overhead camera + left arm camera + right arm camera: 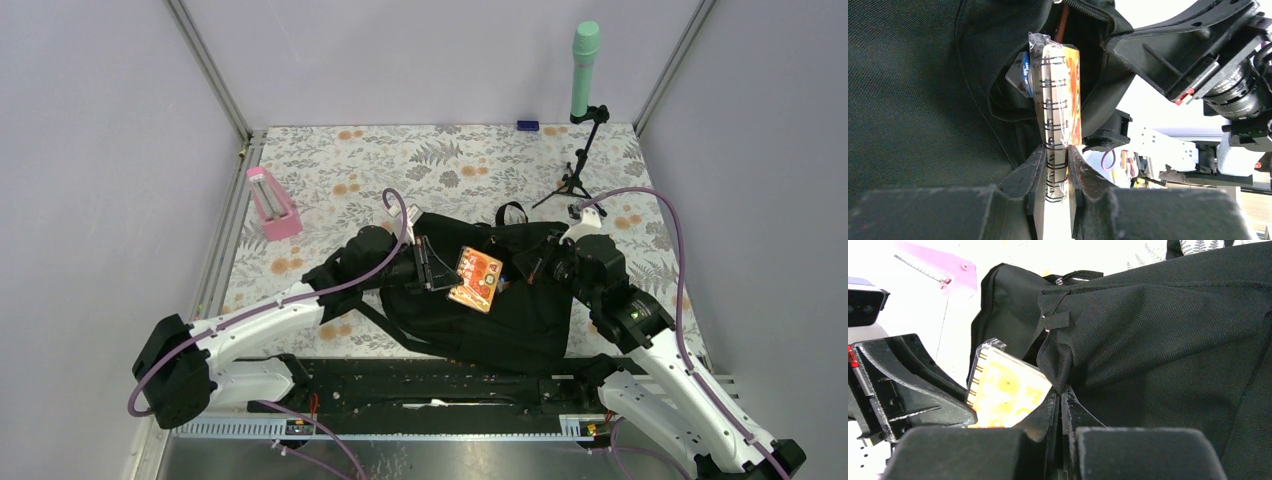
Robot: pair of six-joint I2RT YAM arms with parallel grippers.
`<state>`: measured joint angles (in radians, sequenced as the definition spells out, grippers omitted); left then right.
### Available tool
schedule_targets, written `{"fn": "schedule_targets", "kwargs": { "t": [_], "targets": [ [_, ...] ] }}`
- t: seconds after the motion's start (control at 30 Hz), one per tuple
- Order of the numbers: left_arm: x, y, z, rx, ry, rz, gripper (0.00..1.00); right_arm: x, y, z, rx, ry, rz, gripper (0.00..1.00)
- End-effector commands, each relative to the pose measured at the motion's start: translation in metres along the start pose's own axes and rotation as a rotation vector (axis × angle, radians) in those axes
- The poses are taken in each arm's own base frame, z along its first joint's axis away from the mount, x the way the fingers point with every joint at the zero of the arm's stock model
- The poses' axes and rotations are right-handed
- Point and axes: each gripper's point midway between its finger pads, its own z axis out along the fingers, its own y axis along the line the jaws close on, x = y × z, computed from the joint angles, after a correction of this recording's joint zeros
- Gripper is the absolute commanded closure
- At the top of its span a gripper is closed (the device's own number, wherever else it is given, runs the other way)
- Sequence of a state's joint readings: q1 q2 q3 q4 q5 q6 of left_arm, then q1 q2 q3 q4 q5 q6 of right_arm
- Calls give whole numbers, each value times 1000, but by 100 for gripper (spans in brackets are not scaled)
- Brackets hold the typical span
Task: Pack the student bag
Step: Pick up the stationery from the student bag, then place the stationery in the student bag.
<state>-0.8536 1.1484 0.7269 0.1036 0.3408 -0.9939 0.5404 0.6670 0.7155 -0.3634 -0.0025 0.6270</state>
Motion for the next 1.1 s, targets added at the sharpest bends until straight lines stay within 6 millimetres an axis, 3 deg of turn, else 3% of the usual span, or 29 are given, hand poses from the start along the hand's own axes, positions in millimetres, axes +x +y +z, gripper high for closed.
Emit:
{"fn": "schedule_targets", "kwargs": {
  "t": [0.0,0.43,0.87,1.07],
  "targets": [
    [-19,-35,2,100,-42,80,100,-46,51,-22,-179,-137,22,100],
    [-23,-20,38,74,-19,74,100,-46,56,-26,-204,-131,32,100],
    [-45,-49,75,159,-98,86,100,-42,60,-25,-223,-110,57,100],
    [-26,-61,100,182,-69,77,100,-43,63,-23,-234,-106,59,100]
  ]
}}
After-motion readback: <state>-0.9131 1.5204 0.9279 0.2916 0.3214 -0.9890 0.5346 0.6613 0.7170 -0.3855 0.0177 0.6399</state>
